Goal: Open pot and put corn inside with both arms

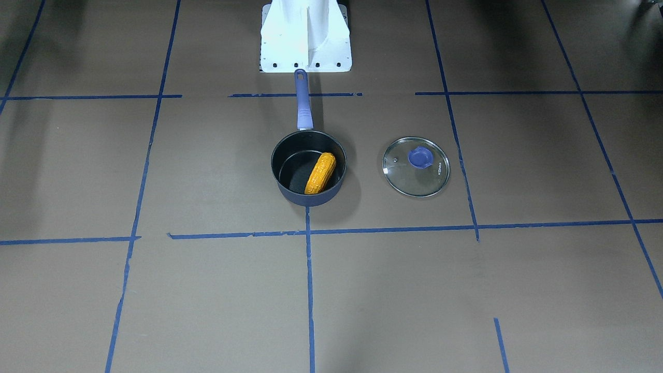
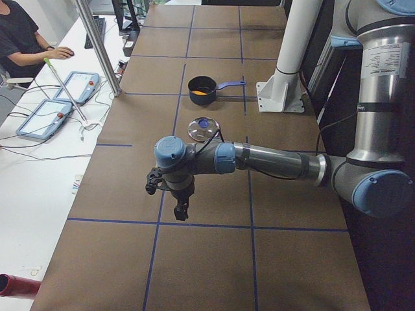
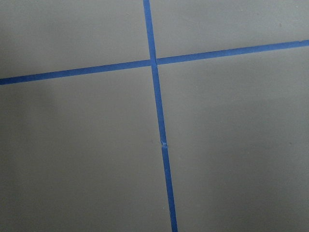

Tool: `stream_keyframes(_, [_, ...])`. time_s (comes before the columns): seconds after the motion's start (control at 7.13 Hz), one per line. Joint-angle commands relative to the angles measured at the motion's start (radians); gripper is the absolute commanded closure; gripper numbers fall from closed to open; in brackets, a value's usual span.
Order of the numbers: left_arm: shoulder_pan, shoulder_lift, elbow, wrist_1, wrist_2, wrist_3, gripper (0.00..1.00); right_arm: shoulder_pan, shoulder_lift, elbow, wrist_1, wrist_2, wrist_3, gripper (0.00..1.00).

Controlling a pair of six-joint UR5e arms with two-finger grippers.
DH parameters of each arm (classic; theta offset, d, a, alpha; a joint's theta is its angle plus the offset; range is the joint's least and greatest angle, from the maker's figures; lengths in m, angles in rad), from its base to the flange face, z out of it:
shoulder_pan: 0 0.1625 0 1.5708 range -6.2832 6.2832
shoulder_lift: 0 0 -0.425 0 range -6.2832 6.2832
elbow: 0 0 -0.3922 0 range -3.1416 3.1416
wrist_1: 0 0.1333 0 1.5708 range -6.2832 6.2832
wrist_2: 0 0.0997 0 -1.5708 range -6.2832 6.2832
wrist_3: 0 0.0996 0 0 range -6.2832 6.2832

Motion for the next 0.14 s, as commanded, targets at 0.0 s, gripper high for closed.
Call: stream_keyframes(0.0, [0.011, 0.010, -0.018, 0.006, 0.003, 0.000, 0.00, 0.000, 0.001, 0.000, 0.000, 0.000, -0.001, 0.00])
